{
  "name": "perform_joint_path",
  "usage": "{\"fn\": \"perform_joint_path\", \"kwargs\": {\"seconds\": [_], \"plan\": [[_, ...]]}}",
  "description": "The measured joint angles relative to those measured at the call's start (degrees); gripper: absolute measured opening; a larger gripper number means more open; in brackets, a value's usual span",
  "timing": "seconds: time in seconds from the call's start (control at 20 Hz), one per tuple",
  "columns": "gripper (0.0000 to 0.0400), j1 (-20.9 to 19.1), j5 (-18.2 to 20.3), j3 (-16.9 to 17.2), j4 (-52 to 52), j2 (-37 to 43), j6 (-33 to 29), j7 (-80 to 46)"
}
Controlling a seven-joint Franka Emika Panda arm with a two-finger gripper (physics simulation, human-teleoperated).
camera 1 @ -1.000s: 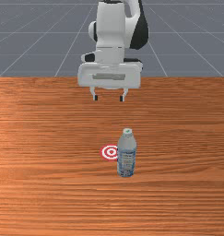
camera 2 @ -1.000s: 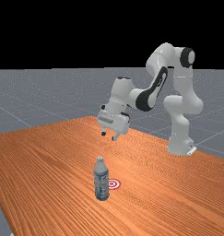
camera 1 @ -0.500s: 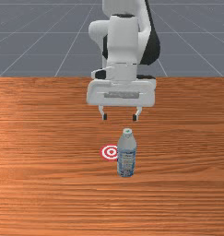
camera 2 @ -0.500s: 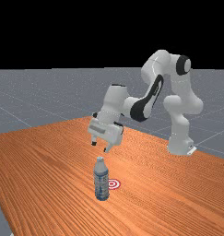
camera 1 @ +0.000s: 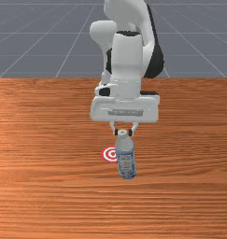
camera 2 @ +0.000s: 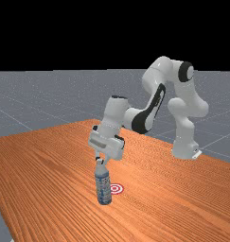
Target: Pick up the bottle and put it on the marker
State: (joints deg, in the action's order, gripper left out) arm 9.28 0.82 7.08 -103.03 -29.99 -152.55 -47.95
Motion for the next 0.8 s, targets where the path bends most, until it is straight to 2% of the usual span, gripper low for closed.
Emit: {"fn": "perform_joint_path", "kwargs": {"seconds": [0.25,0.55,0.8], "plan": [[0.0161,0.19,-0.13,0.22,-1.38,1.81,-0.25,-0.16],[0.0161,0.48,-1.40,1.70,-11.99,10.09,-0.41,-0.74],[0.0160,-0.07,-1.76,2.56,-15.31,10.69,-0.46,-0.98]]}}
